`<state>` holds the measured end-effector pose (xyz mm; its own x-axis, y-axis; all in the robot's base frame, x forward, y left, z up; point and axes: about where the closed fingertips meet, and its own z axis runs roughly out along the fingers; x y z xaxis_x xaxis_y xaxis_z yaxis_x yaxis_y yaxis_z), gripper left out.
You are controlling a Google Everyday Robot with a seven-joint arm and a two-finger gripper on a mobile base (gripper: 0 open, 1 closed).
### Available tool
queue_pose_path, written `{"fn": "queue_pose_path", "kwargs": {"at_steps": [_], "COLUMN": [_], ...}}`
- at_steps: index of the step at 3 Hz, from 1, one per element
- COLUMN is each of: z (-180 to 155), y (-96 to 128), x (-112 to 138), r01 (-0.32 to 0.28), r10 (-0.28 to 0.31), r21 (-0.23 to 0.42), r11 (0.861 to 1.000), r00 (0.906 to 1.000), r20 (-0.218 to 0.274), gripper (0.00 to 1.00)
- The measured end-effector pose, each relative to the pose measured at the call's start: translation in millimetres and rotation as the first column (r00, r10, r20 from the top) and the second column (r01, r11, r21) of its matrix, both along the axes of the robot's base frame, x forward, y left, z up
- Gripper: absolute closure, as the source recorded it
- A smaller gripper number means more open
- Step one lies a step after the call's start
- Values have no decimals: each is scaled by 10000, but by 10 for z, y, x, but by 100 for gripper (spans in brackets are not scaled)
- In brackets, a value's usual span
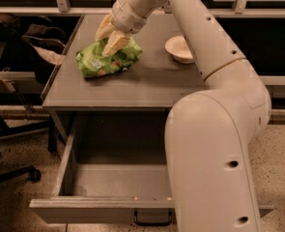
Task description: Place green rice chip bag into top drawer
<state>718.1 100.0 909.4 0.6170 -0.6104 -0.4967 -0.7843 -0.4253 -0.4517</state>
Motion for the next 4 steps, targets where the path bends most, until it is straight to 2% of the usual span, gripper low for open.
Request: {"fn": "queue_pose_path", "kwargs": {"at_steps": [1, 2, 3, 4], "z": [0, 0, 31, 207], "y": [0, 1, 76, 97], "x": [0, 1, 24, -16], "r01": [0, -1, -86, -297], "r10": [0, 1, 85, 286], "r21": [0, 3, 172, 340], "r11": [10000, 10000, 9998, 9990], "r00": [10000, 10000, 9999, 9991], "r20": [0, 1, 58, 318], "gripper": [89, 100, 100, 100]}}
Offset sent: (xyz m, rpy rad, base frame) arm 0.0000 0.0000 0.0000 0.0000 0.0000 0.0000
